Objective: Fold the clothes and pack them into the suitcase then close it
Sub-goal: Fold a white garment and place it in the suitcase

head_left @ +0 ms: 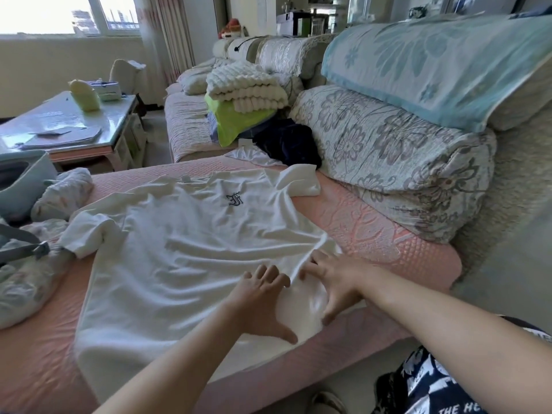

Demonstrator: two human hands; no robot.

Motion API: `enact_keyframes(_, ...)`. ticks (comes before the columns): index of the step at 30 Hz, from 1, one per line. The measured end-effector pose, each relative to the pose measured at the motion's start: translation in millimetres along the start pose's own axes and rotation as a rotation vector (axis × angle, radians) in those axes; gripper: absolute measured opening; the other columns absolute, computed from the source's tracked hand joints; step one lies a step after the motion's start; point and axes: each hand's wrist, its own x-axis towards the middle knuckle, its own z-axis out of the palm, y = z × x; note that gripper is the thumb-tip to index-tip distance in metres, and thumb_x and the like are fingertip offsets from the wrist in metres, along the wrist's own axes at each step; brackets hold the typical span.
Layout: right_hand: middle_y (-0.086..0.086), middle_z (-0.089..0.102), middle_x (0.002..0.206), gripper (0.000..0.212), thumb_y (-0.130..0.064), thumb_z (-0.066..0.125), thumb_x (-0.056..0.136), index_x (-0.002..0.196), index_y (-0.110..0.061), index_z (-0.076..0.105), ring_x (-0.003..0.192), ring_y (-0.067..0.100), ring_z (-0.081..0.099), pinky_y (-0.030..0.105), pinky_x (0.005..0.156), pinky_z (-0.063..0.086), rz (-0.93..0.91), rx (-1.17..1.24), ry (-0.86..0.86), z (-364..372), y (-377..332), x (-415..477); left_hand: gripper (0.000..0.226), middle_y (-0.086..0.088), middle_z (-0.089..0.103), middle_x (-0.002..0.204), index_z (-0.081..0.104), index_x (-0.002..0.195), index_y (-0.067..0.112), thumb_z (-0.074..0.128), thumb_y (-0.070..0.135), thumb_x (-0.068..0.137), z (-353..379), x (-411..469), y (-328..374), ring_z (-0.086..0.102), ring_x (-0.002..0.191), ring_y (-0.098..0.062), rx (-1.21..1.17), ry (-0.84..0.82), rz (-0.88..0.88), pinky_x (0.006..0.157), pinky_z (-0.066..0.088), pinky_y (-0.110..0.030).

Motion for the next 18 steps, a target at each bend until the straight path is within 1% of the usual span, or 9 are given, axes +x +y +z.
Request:
enact_keyframes(2,-0.001,0.039,0.129,0.078,-0.051,0.083,0.061,0.127,-0.036,0.045,0.119,0.020,0.042,0.037,0.097,0.041,-0.021,-0.099,0.048,0,-4,1,0.107,0.005,0.035,0.129,0.035,0.134,0.027,0.069,0.082,0.049,3,-8,5,0.035,0.121,-0.020,0.065,-0.003,-0.040,0.098,0.039,-0.039)
enact_keyframes(5,0.000,0.063,0.114,0.026,-0.031,0.077,0.077,0.102,-0.028,0.069,0.107,0.026,0.060,0.032,0.085,0.047,0.001,-0.138,0.041,-8,-11,10,0.101,0.002,0.038,0.130,0.035,0.135,0.025,0.075,0.074,0.055,1,-16,6,0.038,0.122,-0.021,0.058,-0.014,-0.097,0.096,0.041,-0.037)
enact_keyframes(6,-0.001,0.067,0.110,0.018,-0.028,0.072,0.081,0.099,-0.027,0.072,0.104,0.026,0.062,0.030,0.082,0.047,0.002,-0.156,0.058,-10,-14,14,0.104,0.003,0.039,0.131,0.035,0.136,0.025,0.073,0.078,0.055,0,-18,5,0.038,0.124,-0.020,0.040,-0.011,-0.111,0.097,0.042,-0.036)
enact_keyframes(9,0.000,0.067,0.112,0.018,-0.022,0.055,0.089,0.101,-0.026,0.068,0.101,0.028,0.063,0.030,0.074,0.043,0.054,-0.093,0.250,-33,-18,27,0.119,0.005,0.041,0.136,0.033,0.143,0.024,0.064,0.091,0.050,-6,-22,1,0.039,0.128,-0.019,-0.048,0.014,-0.148,0.102,0.040,-0.035)
enact_keyframes(11,0.004,0.067,0.108,0.019,-0.020,0.049,0.092,0.103,-0.027,0.063,0.096,0.030,0.063,0.033,0.071,0.045,0.120,0.053,0.405,-55,-17,40,0.118,0.003,0.043,0.137,0.029,0.145,0.021,0.068,0.084,0.053,-12,-21,-6,0.041,0.130,-0.020,-0.116,0.011,-0.203,0.102,0.041,-0.037)
enact_keyframes(13,0.006,0.066,0.104,0.018,-0.017,0.047,0.094,0.103,-0.028,0.059,0.090,0.029,0.061,0.035,0.068,0.045,0.168,0.195,0.479,-76,-15,55,0.085,-0.002,0.051,0.130,0.034,0.138,0.022,0.071,0.057,0.071,-18,-18,-24,0.051,0.122,-0.026,-0.181,0.013,-0.311,0.090,0.047,-0.037)
enact_keyframes(15,0.007,0.064,0.100,0.017,-0.011,0.048,0.092,0.098,-0.027,0.053,0.087,0.028,0.060,0.035,0.066,0.047,0.233,0.345,0.469,-89,-10,75,0.036,-0.003,0.061,0.107,0.047,0.116,0.026,0.058,0.031,0.082,-30,-16,-52,0.062,0.103,-0.028,-0.202,0.084,-0.426,0.069,0.046,-0.033)
enact_keyframes(16,0.007,0.062,0.097,0.019,-0.008,0.050,0.088,0.096,-0.025,0.052,0.085,0.028,0.060,0.036,0.065,0.050,0.268,0.403,0.453,-94,-9,85,0.023,-0.001,0.063,0.100,0.053,0.106,0.028,0.053,0.027,0.083,-38,-14,-69,0.063,0.098,-0.026,-0.149,0.129,-0.471,0.065,0.044,-0.031)
enact_keyframes(18,0.006,0.061,0.092,0.023,-0.002,0.052,0.081,0.092,-0.022,0.054,0.084,0.029,0.062,0.039,0.064,0.055,0.315,0.522,0.471,-104,-8,109,0.019,0.003,0.065,0.099,0.062,0.101,0.027,0.050,0.029,0.087,-57,-10,-107,0.063,0.100,-0.023,0.016,0.188,-0.515,0.065,0.042,-0.029)
